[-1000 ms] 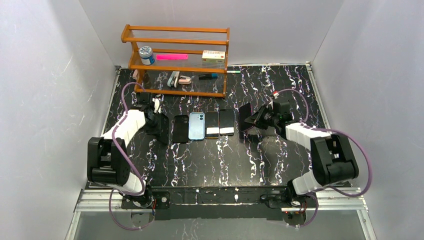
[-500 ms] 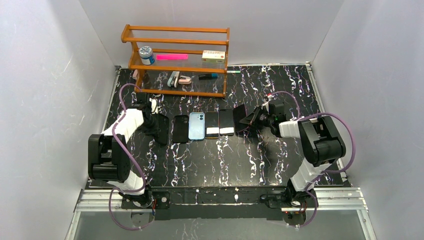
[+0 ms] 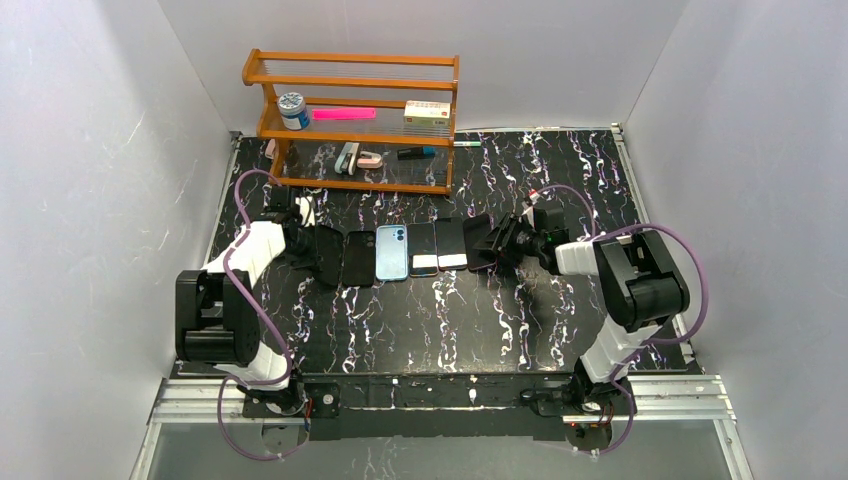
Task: Take the phone out of the phone case
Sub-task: Place the phone at the center of the board.
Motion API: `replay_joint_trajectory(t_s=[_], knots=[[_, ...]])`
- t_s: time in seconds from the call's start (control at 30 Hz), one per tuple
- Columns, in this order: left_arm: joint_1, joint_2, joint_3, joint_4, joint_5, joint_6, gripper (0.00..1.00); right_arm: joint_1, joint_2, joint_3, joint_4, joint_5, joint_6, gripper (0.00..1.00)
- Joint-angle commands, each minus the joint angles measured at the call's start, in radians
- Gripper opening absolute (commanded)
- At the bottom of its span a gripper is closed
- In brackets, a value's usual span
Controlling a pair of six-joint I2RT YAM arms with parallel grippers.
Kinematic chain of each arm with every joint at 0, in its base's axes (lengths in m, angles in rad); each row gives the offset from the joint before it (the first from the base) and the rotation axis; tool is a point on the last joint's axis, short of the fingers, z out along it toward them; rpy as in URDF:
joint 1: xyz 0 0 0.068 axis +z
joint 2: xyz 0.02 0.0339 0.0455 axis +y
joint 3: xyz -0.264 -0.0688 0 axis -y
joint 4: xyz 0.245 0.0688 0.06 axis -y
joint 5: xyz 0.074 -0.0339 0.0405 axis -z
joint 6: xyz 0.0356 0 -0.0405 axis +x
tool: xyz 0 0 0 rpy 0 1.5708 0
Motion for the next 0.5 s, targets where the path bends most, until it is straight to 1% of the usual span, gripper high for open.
replay_joint_trajectory(t_s=[0.0,0.07,0.13,0.2,0.23,0.37,0.47], knots=[[-0.054,0.044,-0.031,0.123,0.294,-0.079,0.00,0.006,-0.060,0.028,-0.133,0.096,-0.078,0.60],[-0.054,0.046,-0.031,0.123,0.284,-0.079,0.00,0.009,-0.078,0.037,-0.183,0.130,-0.097,0.70],[-0.054,0.051,-0.031,0.124,0.272,-0.076,0.00,0.011,-0.100,0.041,-0.228,0.166,-0.114,0.83],[-0.054,0.053,-0.031,0.123,0.258,-0.075,0.00,0.011,-0.134,0.042,-0.275,0.205,-0.125,0.94],[-0.054,0.056,-0.029,0.120,0.252,-0.075,0.00,0.011,-0.155,0.040,-0.297,0.221,-0.131,0.98],[-0.053,0.059,-0.023,0.112,0.209,-0.081,0.04,0.011,-0.266,0.047,-0.389,0.281,-0.166,0.99],[-0.051,0.068,-0.021,0.107,0.178,-0.079,0.11,0.011,-0.349,0.048,-0.458,0.315,-0.191,0.99]])
